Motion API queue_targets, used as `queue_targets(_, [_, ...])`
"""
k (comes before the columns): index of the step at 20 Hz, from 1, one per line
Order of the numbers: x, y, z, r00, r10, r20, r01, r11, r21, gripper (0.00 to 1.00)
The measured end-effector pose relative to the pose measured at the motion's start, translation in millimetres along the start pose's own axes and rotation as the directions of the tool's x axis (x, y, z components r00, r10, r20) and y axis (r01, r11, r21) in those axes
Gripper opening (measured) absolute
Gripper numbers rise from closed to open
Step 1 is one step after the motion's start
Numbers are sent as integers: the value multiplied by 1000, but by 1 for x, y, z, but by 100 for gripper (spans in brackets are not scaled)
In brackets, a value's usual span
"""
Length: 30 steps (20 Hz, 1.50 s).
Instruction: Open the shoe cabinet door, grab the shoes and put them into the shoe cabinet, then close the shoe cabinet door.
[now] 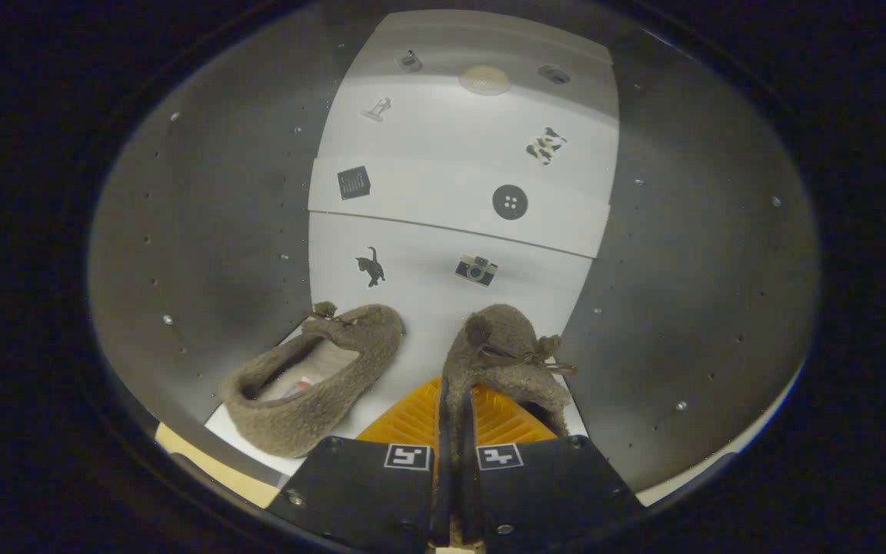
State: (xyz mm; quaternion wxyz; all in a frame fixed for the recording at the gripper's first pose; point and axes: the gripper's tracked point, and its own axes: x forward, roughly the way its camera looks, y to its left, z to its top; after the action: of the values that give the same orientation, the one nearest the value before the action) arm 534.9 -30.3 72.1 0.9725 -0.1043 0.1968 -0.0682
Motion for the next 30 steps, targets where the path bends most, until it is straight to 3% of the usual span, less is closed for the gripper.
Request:
queue_targets(5, [35, 14, -6, 999, 3, -49, -4, 1000, -27, 11])
queue_targets(12, [37, 12, -9, 994, -43, -98, 43, 999, -1, 12])
queue_targets(14, [30, 8, -9, 993, -59, -103, 59, 998, -5, 19])
queue_targets(19, [-15, 3, -6, 993, -63, -97, 66, 997, 28, 60])
queue_targets(23, [-74, 0, 5, 998, -54, -44, 57, 997, 57, 66])
queue_targets(27, [-146, -9, 12, 998, -55, -1, 55, 996, 73, 96])
queue_targets(30, [-208, -9, 20, 999, -31, 43, 28, 997, 69, 96])
